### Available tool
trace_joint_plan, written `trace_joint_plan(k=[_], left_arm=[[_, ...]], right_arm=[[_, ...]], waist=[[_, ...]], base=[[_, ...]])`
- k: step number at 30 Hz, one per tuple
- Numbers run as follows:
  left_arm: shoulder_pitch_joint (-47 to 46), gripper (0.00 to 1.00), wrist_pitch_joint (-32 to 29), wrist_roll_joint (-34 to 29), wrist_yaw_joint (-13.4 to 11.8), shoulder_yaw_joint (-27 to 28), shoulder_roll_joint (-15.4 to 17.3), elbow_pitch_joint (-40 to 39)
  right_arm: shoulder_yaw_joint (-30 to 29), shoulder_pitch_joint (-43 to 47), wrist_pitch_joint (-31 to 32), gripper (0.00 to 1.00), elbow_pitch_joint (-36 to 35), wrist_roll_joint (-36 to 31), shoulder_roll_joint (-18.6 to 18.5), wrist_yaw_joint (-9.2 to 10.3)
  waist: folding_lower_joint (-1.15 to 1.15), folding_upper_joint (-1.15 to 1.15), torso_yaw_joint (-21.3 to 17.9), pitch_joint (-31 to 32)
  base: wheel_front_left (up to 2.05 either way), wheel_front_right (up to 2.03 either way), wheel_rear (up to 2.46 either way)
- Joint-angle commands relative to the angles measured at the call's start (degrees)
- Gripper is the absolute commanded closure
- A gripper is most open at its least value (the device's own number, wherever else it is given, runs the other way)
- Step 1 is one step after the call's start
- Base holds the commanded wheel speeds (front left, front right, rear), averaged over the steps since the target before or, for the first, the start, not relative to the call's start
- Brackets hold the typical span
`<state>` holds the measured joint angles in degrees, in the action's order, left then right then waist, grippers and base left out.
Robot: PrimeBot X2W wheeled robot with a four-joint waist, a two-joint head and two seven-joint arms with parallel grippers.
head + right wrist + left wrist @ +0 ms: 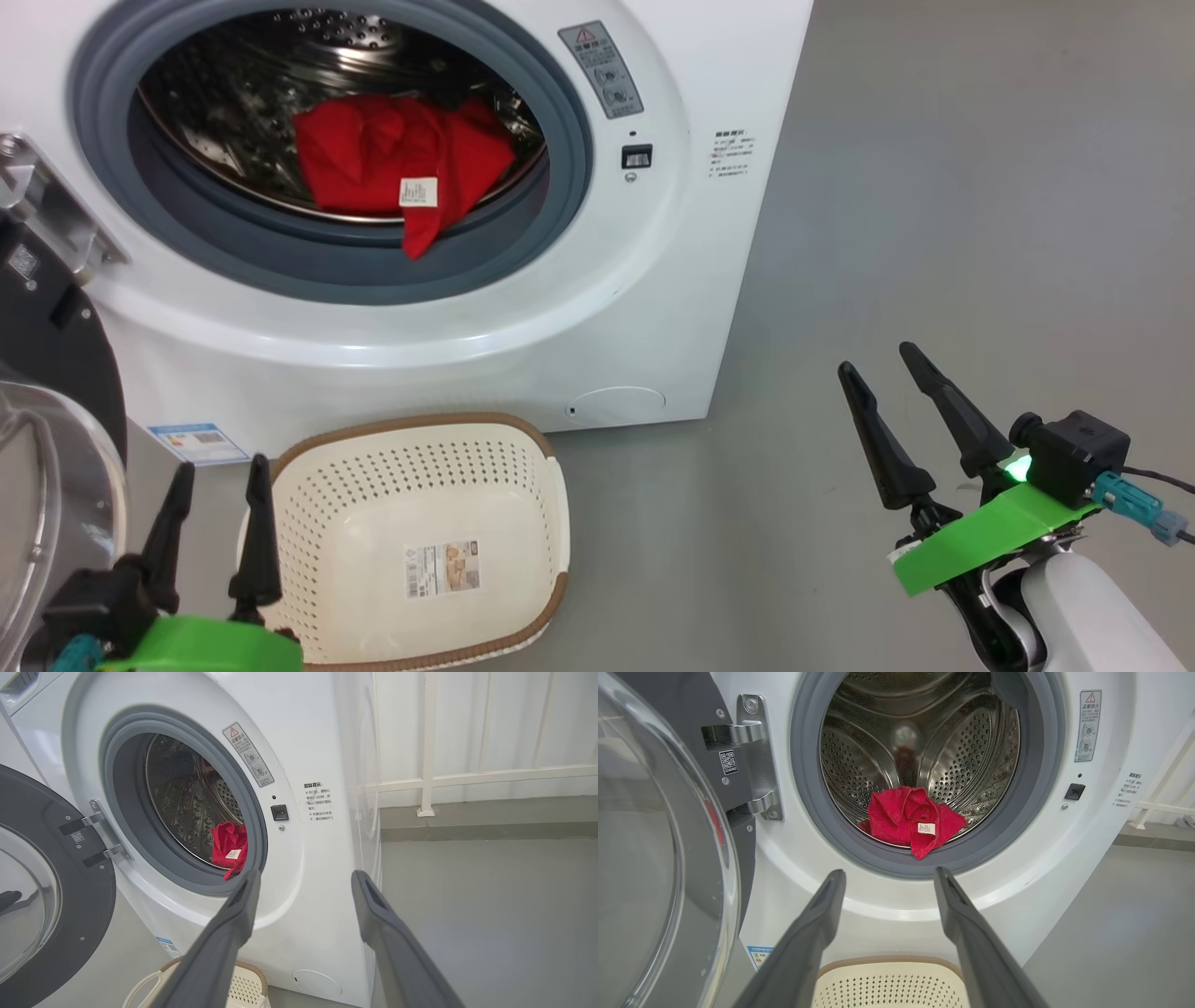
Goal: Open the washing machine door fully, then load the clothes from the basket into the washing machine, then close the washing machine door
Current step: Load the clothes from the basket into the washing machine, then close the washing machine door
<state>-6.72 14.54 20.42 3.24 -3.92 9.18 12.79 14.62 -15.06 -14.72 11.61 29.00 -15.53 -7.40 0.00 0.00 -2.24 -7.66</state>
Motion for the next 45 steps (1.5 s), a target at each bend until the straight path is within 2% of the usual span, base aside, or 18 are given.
trace_joint_plan(k=[1, 11, 45], left_arm=[[0.25, 0.0, 0.46, -0.15, -0.06, 2.31, 1.13, -2.22], [5.69, 0.0, 0.46, -0.88, 0.13, 3.7, 0.13, -5.76], [4.63, 0.0, 0.46, -2.42, 2.22, 6.12, -1.82, -6.11]], right_arm=[[1.3, 0.99, -0.28, 0.0, -1.19, 0.65, -0.62, -0.09], [1.23, 2.38, -0.28, 0.0, -0.97, 0.95, -1.37, -0.09], [0.87, 1.78, -0.28, 0.0, -0.95, 0.95, -1.32, -0.09]], waist=[[0.0, 0.0, 0.27, 0.71], [0.0, 0.0, 0.97, 2.33], [0.0, 0.0, 1.18, 1.64]], base=[[0.0, 0.0, 0.0], [0.0, 0.0, 0.0], [0.0, 0.0, 0.0]])
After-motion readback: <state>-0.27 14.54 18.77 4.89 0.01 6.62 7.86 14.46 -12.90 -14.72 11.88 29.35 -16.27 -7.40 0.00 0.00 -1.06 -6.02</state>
